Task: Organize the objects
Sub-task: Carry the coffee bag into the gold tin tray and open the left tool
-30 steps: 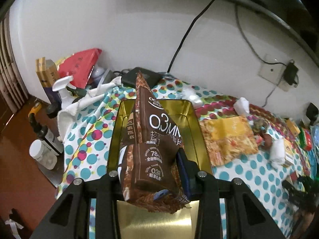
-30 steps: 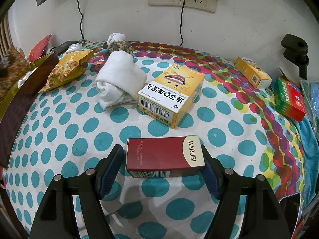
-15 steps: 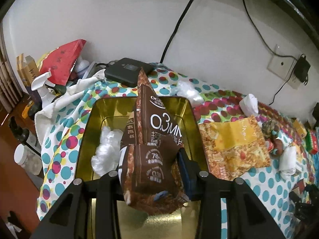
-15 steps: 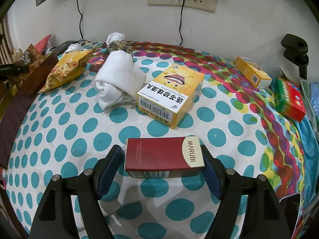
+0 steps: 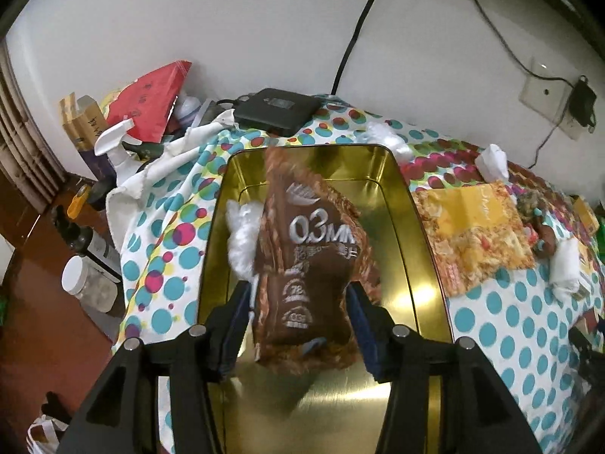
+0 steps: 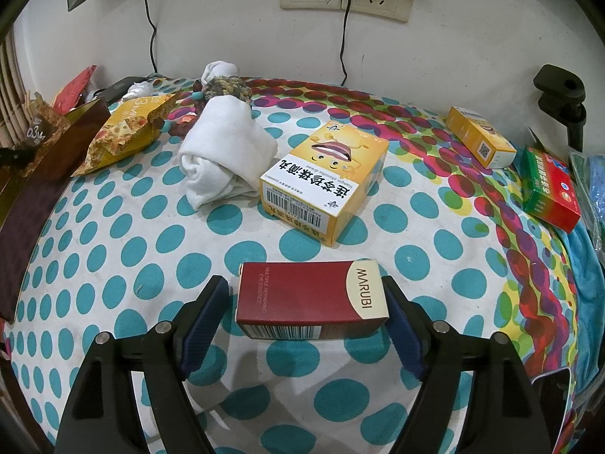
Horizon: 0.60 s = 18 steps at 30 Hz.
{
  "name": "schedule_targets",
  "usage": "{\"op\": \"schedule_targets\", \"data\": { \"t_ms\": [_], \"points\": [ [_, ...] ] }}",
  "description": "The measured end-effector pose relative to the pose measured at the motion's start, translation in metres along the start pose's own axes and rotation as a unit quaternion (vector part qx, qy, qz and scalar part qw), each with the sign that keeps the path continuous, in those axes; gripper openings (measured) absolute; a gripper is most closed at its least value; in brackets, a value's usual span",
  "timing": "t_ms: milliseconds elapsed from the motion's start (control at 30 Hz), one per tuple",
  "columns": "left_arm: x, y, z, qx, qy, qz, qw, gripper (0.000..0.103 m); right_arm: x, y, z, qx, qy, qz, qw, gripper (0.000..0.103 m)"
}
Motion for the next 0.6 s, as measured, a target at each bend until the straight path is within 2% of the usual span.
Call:
{"op": "schedule_targets", "data": {
  "t_ms": [100,200,267,467,500,567,600],
  "points": [
    [0.003,0.005,0.005,-0.008,-0.022,-0.015,0.9996,0.053,0.000,0.000,0.000,0.000,0.000,0.000,1.000,0.078],
    [0.000,0.014,0.013,-0.006,-0.004,-0.005,1.0000,0.053,0.000,0.000,0.000,0.000,0.000,0.000,1.000,0.078],
    [-0.001,0.025,0.021,0.009,0.007,-0.006,0.9999,0.053,0.000,0.000,0.000,0.000,-0.001,0.001,1.000,0.078],
    [0.026,0.081,0.055,0.079,-0.018,-0.040,0.9959,0.054,0.000,0.000,0.000,0.000,-0.001,0.001,1.000,0.077],
    [0.030,0.087,0.060,0.083,-0.019,-0.040,0.9956,0.054,-0.001,0.000,0.000,0.002,0.000,-0.003,1.000,0.075],
    [0.042,0.101,0.073,0.098,-0.020,-0.024,0.9947,0.054,0.000,0.002,0.000,0.007,0.001,-0.004,1.000,0.060],
    [0.049,0.107,0.080,0.101,-0.025,-0.015,0.9945,0.055,-0.001,0.001,0.000,0.008,0.003,-0.004,1.000,0.059]
  ]
}}
Point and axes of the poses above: each gripper's, at about its wrist camera, not at the fingertips, and y roughly against the way its jaws point, x to its right, z to its underside, the point moved 4 cm from there along -y, roughly the way its jaws point, and after that the axes turned 9 degrees about z, right-handed, at the moved point
